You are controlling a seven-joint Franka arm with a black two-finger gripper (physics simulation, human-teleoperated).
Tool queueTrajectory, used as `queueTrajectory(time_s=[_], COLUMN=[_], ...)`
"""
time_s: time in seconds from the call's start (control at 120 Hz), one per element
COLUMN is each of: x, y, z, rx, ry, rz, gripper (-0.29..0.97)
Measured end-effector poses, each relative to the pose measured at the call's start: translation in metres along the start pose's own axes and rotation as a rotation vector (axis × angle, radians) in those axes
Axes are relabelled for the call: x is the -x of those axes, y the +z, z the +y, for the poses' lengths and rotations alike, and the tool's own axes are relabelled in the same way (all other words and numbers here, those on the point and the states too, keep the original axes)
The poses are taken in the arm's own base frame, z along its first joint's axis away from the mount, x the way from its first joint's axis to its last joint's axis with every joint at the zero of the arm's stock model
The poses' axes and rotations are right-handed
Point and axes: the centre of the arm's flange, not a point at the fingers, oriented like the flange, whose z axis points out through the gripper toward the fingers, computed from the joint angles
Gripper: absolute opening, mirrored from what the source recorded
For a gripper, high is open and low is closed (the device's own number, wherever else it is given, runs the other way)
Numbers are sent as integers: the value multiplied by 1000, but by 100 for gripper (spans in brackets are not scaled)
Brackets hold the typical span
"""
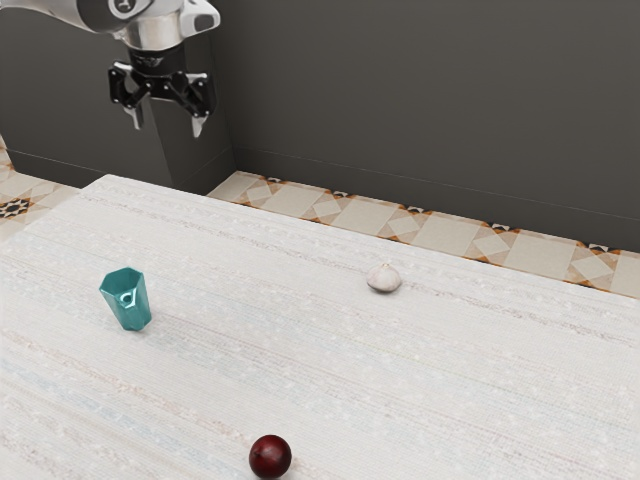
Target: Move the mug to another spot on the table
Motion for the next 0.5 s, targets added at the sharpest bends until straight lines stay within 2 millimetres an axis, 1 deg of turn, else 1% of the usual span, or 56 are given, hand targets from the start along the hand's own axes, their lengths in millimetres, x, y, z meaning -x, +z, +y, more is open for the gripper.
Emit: queueTrajectory(time_s=[0.067,0.1,0.175,0.25,0.358,0.45,0.5], x=[-2,-5,-13,-22,-30,-37,-40], y=[7,15,49,85,131,170,187], z=[4,8,22,31,32,23,19], rx=[-4,-10,-35,-60,-80,-64,-47], ry=[-19,-25,-32,-44,-74,-123,-151], rz=[-8,-20,-66,-107,-150,-201,-228], gripper=[68,68,68,68,68,68,68])
